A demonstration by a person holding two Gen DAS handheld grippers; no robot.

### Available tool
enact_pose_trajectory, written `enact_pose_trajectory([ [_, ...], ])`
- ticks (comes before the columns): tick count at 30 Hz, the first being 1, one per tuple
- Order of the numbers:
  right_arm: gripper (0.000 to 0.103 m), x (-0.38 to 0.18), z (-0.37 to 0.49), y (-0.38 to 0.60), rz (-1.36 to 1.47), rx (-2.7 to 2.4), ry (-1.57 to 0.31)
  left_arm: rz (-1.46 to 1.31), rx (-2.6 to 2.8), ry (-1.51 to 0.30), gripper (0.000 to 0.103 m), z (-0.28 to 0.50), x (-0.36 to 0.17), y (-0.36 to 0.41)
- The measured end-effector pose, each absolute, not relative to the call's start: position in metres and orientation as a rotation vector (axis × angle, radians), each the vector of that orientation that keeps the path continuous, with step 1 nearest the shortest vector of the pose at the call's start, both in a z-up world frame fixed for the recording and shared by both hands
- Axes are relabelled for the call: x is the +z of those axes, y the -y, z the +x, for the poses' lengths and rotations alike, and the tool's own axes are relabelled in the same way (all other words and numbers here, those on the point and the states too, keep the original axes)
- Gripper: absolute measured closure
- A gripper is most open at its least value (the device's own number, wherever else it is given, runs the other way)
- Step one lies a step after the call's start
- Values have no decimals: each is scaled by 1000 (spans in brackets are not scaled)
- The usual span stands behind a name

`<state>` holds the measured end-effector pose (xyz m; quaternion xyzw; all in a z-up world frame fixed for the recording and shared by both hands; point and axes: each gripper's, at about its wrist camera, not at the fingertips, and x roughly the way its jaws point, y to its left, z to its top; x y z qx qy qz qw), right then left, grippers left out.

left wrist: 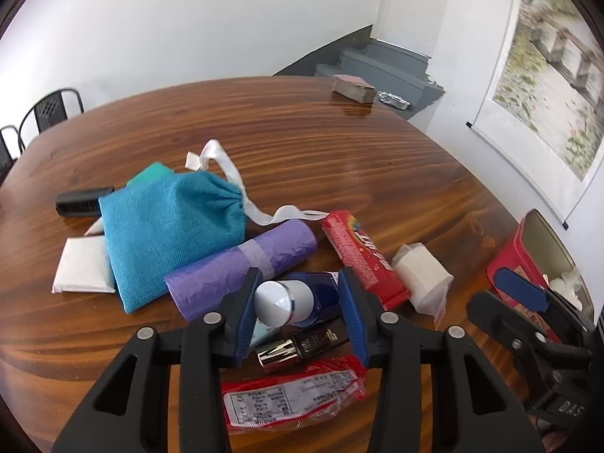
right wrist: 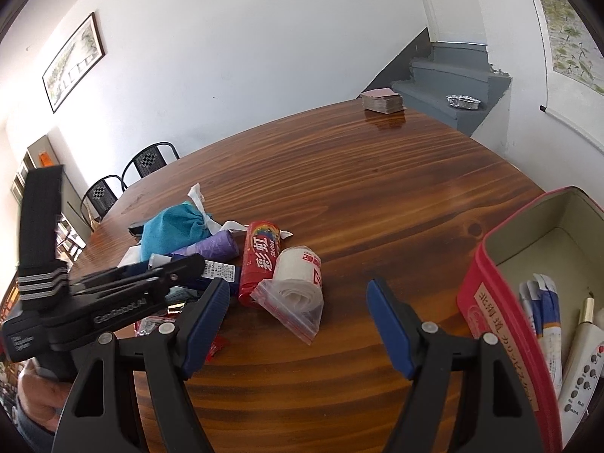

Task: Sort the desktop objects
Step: 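Return both grippers to the pile and lower the left gripper over the blue tube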

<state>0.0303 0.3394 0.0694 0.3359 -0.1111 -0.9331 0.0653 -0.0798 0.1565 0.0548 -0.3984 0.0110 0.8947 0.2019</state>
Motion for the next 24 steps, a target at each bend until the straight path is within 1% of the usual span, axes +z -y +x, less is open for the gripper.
enact_pose_trajectory([
  [11, 24, 72, 33, -346, 997, -2832, 361, -1098, 2487, -109, 60, -70, 55, -169],
  [21, 24, 75, 35, -348, 984, -2829, 374, -1030, 2496, -277, 60, -56, 55, -192],
  [24, 24, 75, 35, -348, 985, -2826, 376, -1041, 2520, -256, 60, -61, 55, -186],
])
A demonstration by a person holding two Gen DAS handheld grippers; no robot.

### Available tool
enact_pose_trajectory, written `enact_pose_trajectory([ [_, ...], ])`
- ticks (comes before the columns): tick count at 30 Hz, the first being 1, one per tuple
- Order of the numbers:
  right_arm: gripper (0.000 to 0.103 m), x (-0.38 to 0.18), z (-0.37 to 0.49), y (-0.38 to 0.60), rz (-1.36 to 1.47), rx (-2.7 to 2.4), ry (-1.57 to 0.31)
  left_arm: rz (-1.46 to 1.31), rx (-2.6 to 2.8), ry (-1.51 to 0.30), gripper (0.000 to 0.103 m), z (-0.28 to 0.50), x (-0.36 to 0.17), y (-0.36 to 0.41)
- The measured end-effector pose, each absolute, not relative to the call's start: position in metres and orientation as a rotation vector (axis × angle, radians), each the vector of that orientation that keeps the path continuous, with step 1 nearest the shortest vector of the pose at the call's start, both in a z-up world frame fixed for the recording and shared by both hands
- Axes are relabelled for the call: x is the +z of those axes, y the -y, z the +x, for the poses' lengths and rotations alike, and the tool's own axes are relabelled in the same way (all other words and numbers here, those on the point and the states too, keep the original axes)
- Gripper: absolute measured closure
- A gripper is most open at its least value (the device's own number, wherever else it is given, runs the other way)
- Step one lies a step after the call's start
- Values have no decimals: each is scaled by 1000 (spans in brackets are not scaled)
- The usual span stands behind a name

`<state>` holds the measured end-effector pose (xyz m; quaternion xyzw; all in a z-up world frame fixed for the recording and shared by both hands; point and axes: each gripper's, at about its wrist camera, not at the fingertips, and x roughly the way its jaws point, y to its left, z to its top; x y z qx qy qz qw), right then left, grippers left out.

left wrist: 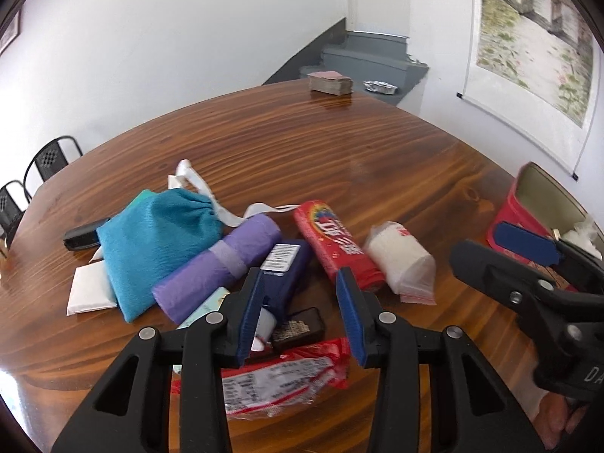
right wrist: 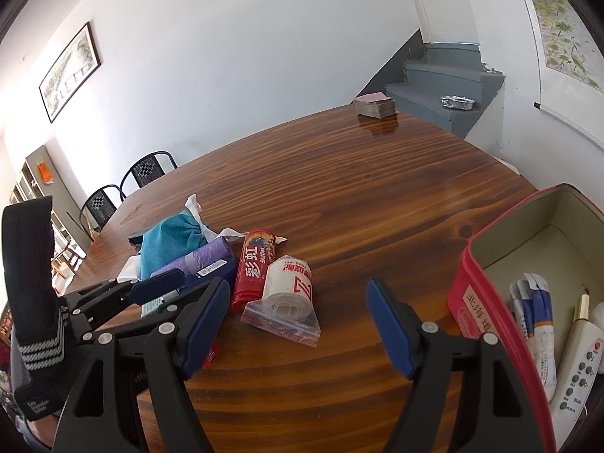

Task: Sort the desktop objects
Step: 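Return both grippers to the pile and lower the left gripper over the blue tube, then grasp the blue tube with the left gripper while the right grasps the bandage roll bag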

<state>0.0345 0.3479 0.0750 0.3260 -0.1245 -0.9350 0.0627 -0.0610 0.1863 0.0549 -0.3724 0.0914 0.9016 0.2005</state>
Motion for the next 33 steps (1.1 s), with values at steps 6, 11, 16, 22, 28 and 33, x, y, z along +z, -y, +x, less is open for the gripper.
enact_pose_trajectory([
  [6, 24, 74, 35, -347, 991, -2819, 375, -1087, 2513, -199, 60, -76, 49, -176],
  [11, 24, 72, 34, -345, 998, -2813, 370, -1129, 2493, -191, 60, -83, 37, -176],
  [16, 24, 71, 34, -339, 1002, -2809, 340, -1117, 2496, -194, 62, -83, 34, -178],
  [22, 24, 69, 32, -338, 1015, -2814, 315, -1122, 2499, -147, 79, -81, 34, -172],
  [28, 24, 67, 31, -340, 1024, -2826, 308, -1109, 2524, -137, 79, -70, 39, -164],
  [33, 24, 64, 30, -335, 1037, -2818, 273, -1121, 2536, -114, 79, -62, 42, -151],
])
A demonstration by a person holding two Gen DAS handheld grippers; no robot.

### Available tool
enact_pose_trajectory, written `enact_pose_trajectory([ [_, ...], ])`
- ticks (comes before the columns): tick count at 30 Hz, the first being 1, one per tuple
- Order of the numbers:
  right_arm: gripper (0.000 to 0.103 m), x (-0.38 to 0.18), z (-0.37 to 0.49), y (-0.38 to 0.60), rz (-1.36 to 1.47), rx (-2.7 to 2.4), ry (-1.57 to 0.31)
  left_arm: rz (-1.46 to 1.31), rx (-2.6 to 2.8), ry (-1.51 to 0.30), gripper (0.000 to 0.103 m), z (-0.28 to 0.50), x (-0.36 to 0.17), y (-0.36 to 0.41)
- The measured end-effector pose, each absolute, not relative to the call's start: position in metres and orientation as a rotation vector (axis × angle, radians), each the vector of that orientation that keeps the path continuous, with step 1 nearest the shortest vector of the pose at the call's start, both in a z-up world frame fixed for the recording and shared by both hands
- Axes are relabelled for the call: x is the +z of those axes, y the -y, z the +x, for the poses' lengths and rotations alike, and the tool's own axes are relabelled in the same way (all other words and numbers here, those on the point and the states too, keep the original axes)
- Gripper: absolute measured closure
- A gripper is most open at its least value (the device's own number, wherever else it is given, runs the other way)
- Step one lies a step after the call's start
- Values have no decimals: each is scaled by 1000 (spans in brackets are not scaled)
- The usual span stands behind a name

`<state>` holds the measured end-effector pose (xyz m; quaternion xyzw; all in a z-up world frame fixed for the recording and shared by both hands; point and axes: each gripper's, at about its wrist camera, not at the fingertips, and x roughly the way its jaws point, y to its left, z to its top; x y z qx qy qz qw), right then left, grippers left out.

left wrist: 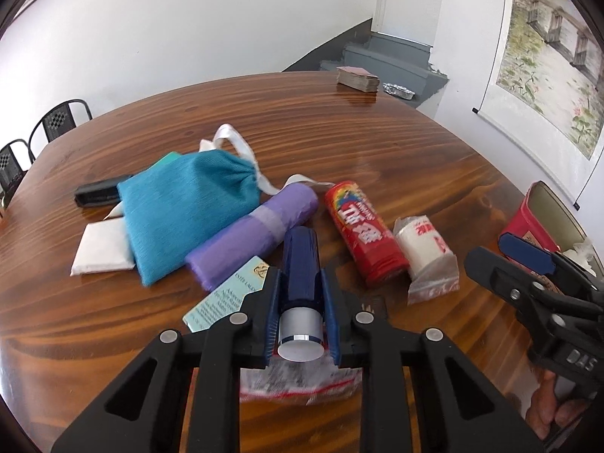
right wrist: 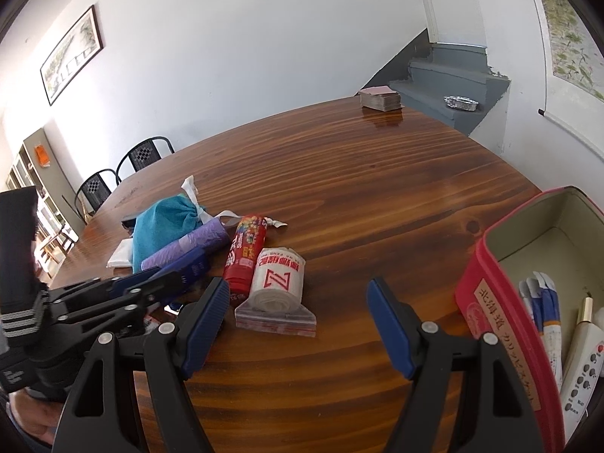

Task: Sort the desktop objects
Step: 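Grasp the blue tube with the left gripper while the right grasps the bandage roll bag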

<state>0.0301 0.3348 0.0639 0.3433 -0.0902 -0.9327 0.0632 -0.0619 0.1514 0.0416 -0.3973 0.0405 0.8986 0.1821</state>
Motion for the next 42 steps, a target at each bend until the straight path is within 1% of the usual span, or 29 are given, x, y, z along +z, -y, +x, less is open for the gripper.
enact_pose_trajectory([
  [15, 24, 59, 28, -332, 1065, -2812, 268, -1157, 2534, -136, 79, -66, 35, -151],
  [20, 24, 57, 27, -329, 1071, -2804, 245, -1185, 2522, -87, 79, -66, 30, -147],
  [30, 25, 53, 22, -330, 1088, -2783, 250, -1066, 2581, -53, 80, -46, 62, -132],
  [32, 28, 52, 16, -330, 1110, -2775, 249, -1061, 2591, -42, 80, -40, 63, -126],
  [36, 28, 49, 3, -327, 1156, -2756, 254, -1079, 2595, -8, 80, -29, 60, -109],
  [42, 29, 44, -16, -313, 1190, -2728, 209, -1073, 2612, 50, 80, -25, 63, -90],
])
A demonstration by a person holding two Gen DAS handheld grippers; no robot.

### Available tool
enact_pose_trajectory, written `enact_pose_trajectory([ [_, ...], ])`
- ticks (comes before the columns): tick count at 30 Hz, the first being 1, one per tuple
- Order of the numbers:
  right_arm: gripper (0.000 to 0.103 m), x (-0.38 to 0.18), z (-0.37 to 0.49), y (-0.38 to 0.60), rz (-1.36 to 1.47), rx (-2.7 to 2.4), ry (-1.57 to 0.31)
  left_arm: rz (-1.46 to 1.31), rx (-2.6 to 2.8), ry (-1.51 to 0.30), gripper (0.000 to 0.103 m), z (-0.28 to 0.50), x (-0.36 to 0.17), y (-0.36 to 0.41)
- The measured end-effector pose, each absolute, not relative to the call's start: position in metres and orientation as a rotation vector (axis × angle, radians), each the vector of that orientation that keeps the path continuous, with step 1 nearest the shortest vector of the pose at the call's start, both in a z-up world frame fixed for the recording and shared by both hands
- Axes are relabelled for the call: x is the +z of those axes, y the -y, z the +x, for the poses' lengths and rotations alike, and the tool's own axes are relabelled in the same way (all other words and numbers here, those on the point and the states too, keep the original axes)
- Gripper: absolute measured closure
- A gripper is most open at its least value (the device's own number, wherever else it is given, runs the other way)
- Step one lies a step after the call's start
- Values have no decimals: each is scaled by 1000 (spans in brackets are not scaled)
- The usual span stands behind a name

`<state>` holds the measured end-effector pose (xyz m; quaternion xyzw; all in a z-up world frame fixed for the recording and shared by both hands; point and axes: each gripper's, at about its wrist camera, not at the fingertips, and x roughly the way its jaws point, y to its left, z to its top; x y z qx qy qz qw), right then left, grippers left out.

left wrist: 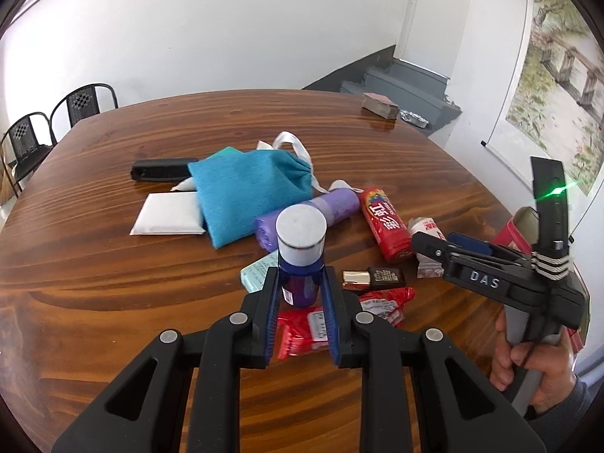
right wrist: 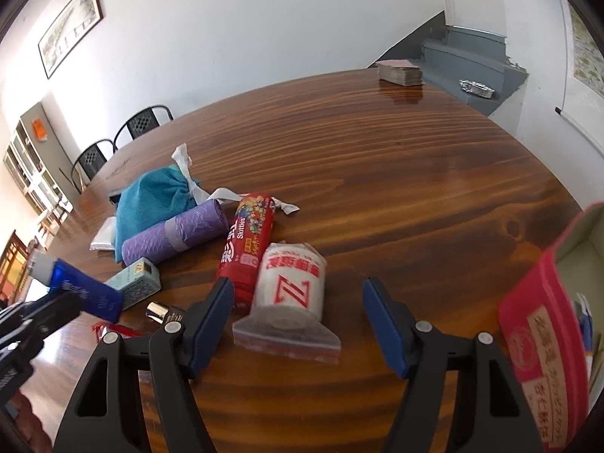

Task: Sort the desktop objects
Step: 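Grasp the blue tube with the left gripper while the right grasps the bandage roll bag, then carry the blue tube and bandage roll to the pink box and release both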

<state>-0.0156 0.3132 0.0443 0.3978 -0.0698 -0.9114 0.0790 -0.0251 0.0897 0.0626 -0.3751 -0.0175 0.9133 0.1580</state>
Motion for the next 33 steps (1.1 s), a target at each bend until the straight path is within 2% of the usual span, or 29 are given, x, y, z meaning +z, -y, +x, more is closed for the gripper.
enact_pose_trajectory([
  [2, 31, 44, -20, -312, 1197, -2719, 213, -1067, 2615, 60, 80, -25, 64, -86],
  [3, 37, 43, -21, -312, 1200, -2711, 221, -1064, 2616, 65, 80, -24, 65, -85],
  [4, 48, 40, -23, -313, 1222, -2687, 243, -1062, 2615, 69, 80, -24, 66, -84],
  [6, 56, 35, -24, -315, 1239, -2652, 278, -1063, 2613, 78, 80, -24, 66, -82],
  [11, 56, 35, -21, -310, 1238, -2669, 218, -1058, 2611, 76, 80, -21, 67, -83],
  [16, 61, 38, -11, -309, 1212, -2674, 222, -1037, 2606, 67, 80, -16, 71, -88],
  [33, 61, 93, 70, -354, 882, -2843, 414, -923, 2536, 41, 80, 15, 99, -133],
])
